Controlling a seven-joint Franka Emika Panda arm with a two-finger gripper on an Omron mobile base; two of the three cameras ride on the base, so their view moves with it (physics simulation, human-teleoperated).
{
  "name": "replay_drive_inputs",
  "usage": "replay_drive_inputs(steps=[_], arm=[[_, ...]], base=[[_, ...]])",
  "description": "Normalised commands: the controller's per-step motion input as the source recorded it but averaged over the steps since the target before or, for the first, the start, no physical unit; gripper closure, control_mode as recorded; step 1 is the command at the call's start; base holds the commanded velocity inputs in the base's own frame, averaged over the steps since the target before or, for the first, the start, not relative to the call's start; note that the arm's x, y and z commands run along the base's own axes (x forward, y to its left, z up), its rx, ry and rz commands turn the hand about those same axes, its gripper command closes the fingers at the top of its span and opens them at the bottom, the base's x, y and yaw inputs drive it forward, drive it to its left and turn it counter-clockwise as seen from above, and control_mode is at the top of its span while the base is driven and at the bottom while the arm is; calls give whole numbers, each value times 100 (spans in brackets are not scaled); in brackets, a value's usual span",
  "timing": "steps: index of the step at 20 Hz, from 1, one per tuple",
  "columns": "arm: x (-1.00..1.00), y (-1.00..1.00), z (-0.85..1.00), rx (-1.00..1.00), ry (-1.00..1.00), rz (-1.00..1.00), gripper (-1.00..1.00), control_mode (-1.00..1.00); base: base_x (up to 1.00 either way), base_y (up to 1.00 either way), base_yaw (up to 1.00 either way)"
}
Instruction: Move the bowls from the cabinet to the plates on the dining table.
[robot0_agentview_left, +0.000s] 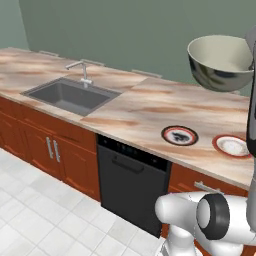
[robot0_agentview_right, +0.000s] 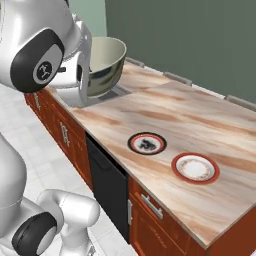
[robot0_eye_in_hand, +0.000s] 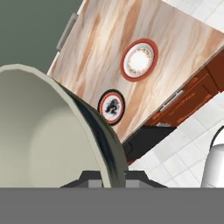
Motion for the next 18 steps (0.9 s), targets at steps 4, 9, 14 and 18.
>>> replay_drive_inputs(steps=[4,9,14,18], arm=[[0,0,0,0,0,0,100,100],[0,0,0,0,0,0,100,100],[0,0,0,0,0,0,100,100],[0,0,0,0,0,0,100,100]], base=[[0,0,-25],[19,0,-17],[54,-10,1],[62,-14,1]])
